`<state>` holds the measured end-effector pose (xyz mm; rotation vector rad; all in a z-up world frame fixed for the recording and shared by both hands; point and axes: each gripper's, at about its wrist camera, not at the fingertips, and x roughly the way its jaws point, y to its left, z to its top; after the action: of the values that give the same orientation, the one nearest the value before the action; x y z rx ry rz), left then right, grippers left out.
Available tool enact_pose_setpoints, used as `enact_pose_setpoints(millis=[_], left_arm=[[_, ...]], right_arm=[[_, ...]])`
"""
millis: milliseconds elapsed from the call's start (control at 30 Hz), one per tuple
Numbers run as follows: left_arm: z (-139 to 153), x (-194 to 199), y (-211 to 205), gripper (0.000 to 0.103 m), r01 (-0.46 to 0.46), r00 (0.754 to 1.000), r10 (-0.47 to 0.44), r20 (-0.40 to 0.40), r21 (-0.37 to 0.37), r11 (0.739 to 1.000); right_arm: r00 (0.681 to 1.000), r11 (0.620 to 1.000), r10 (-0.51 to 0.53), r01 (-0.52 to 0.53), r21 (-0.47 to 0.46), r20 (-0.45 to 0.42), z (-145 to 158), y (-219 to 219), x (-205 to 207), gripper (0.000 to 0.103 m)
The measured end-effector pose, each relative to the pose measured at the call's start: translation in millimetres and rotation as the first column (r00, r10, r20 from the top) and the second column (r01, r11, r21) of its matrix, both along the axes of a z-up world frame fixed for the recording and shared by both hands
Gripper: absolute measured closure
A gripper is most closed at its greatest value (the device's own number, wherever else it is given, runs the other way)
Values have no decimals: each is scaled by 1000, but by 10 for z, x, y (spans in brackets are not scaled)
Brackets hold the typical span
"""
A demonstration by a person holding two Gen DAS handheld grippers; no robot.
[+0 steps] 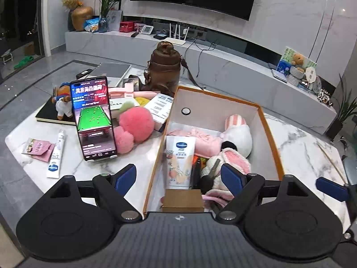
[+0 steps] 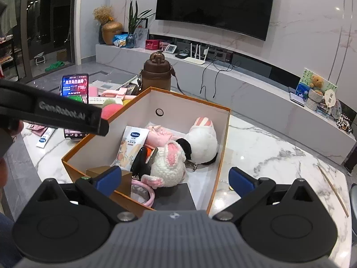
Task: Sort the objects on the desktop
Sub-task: 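Withdraw both tools from the storage box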
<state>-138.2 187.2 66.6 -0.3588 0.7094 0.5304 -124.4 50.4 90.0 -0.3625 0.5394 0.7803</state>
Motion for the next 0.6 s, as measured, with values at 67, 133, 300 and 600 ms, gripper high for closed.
enact_pose_setpoints(millis=[67,133,300,600], left_arm=[[14,-25,2,5,-15,1000,15,8,12,1000],[23,-54,3,5,-40,999,40,14,28,999],[42,-62,-8,4,-46,999,45,21,36,998],[-91,138,-139,0,-4,998,9,-67,72,997]], right_arm=[[999,1000,-30,30,1,17,0,-7,2,1],[997,998,-67,67,0,33,-4,-14,15,1],[992,992,-120,118,51,33,-15,-94,88,1],[982,976,-185,188,113,-34,-128,-133,275,1]])
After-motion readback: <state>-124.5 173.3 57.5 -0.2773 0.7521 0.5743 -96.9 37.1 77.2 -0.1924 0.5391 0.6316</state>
